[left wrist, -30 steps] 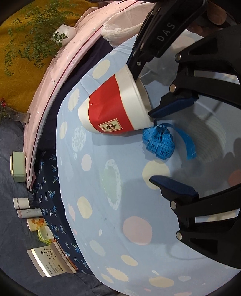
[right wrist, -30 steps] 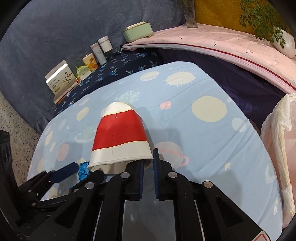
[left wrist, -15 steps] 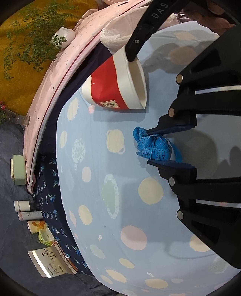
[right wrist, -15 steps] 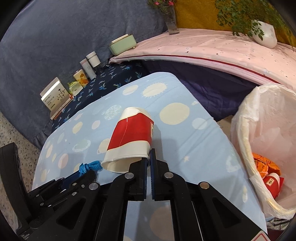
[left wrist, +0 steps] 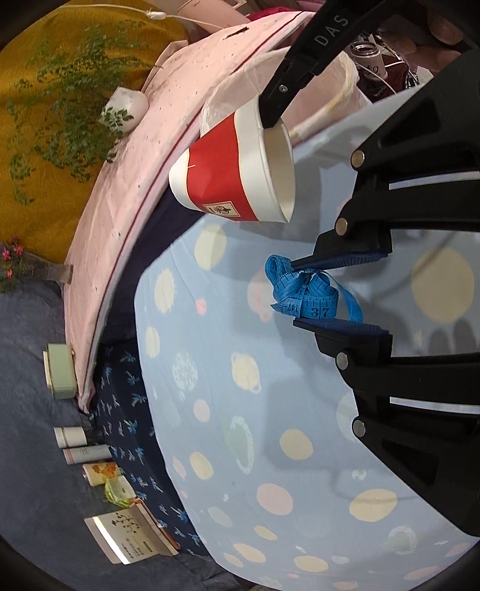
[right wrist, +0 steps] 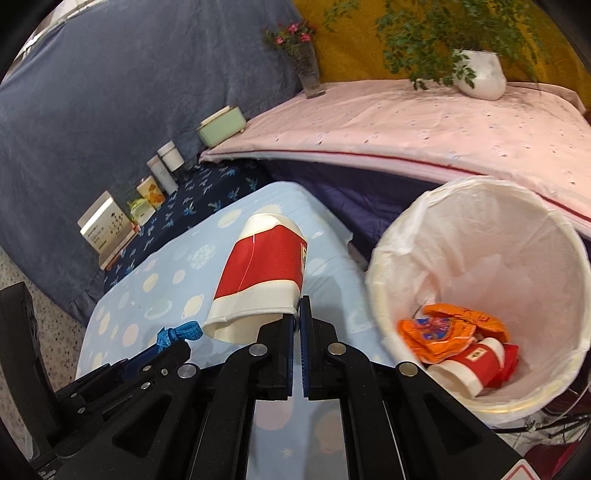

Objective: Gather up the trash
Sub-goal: 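Carry cup and tape over the wastebasket and open both grippers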

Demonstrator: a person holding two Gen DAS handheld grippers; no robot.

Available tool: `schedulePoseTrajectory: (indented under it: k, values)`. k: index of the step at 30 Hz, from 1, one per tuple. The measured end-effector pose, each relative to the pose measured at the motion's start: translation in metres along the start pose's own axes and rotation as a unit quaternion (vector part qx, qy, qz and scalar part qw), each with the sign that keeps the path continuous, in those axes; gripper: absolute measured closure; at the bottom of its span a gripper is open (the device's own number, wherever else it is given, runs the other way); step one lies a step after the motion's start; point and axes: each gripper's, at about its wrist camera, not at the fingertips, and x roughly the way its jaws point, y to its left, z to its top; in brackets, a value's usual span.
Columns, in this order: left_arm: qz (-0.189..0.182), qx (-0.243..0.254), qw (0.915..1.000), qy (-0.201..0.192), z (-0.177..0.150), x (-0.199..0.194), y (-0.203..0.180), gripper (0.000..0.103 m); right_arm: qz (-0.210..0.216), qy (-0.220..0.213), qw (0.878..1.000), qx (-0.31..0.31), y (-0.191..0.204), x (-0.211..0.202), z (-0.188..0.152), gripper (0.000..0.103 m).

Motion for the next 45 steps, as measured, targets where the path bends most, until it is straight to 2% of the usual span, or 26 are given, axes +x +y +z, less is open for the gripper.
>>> schedulePoseTrajectory:
  k: [14,30,34,36,39,45]
  values:
    - [-0.034,0.067,0.9971,-0.007,0.006,-0.007,-0.106,0.079,-0.031,-0.041,0.997,0.052,-0.084,-0.056,0.010,0.099]
    - [-0.072,0.113,0.9908,0.021,0.005,0.019,-0.173,0.079,-0.066,-0.048,0.991,0.102,-0.155,-0.069,0.006,0.099]
    - [-0.075,0.107,0.9912,0.024,0.005,0.025,-0.179,0.073,-0.075,-0.038,0.991,0.105,-0.164,-0.063,0.005,0.097]
    - [-0.067,0.106,0.9920,0.020,0.005,0.026,-0.180,0.055,-0.078,-0.034,0.991,0.105,-0.165,-0.059,0.005,0.092]
    - [-0.060,0.104,0.9926,0.018,0.005,0.027,-0.179,0.045,-0.079,-0.028,0.991,0.102,-0.165,-0.056,0.004,0.092]
    - [-0.053,0.094,0.9940,0.020,0.003,0.026,-0.172,0.044,-0.081,-0.022,0.991,0.101,-0.164,-0.054,0.002,0.084]
